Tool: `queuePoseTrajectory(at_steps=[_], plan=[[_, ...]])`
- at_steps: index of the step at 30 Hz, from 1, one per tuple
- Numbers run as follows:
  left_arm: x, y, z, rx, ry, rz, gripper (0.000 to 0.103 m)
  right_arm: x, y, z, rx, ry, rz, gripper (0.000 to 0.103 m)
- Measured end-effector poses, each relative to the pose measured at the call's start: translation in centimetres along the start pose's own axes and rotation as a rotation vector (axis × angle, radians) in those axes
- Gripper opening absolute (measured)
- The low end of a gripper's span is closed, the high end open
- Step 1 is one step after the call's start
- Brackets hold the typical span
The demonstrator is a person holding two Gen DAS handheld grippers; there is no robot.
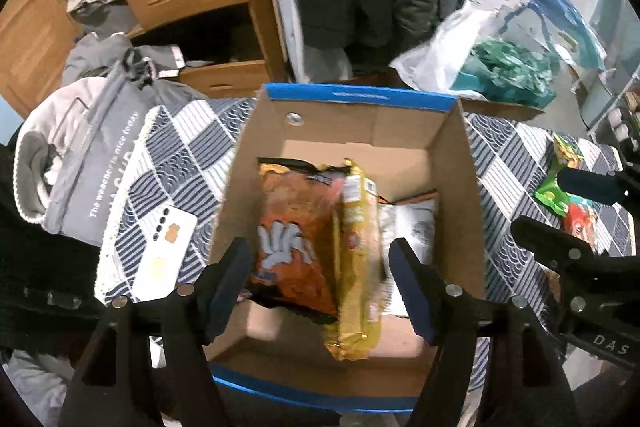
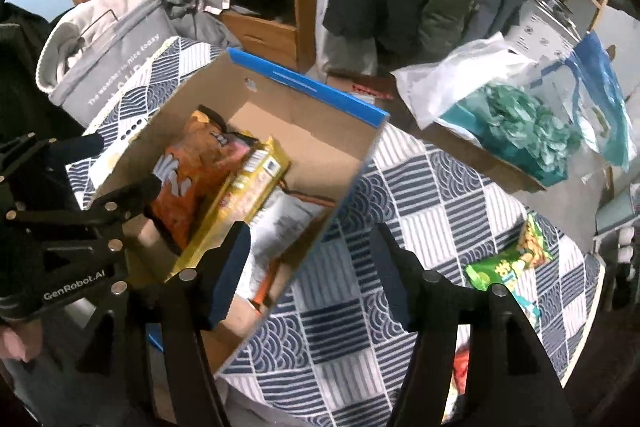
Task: Organize snacks
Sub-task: 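Move both grippers back toward the remaining snacks on the table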
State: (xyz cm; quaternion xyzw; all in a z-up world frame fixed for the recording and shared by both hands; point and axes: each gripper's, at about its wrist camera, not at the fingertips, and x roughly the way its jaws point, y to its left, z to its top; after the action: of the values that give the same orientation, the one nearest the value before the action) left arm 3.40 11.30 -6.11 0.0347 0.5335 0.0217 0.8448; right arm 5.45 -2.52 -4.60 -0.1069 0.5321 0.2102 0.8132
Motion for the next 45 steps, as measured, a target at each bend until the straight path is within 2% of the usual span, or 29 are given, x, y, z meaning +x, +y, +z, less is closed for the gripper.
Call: queuePoseTrajectory(at_steps=[3, 9, 20, 29, 35, 45], plan=[[0.4, -1.3, -0.3, 0.011, 0.028, -0.037, 0.073, -0.4, -1.1, -0.9, 0.011, 0.005, -0.014, 0.068], [0.7, -4.2, -1.1, 0.039, 0.073, -0.106, 0.073, -1.3, -3.9, -3.1, 0.055, 0.015, -0.035, 0.068], [-0.1, -10.0, -2.2, 0.148, 0.082, -0.109, 0.073, -3.6, -9.9, -7.7, 0.160, 0.010, -0.088, 0.069], [0.9, -15.8, -5.0, 0.252, 0.154, -0.134, 0.073, -4.8, -14.6, -11.9, 0.261, 0.006, -0.122, 0.071], [1.9, -18.9, -6.5, 0.285, 0.222, -0.166, 0.073, -5.1, -16.8, -14.4, 0.321, 0.017, -0.132, 0.071], [2.3, -22.8, -6.9, 0.337, 0.227, -0.156, 0.073, -4.7, -20.5, -18.4, 0.415, 0.050, -0.162, 0.072]])
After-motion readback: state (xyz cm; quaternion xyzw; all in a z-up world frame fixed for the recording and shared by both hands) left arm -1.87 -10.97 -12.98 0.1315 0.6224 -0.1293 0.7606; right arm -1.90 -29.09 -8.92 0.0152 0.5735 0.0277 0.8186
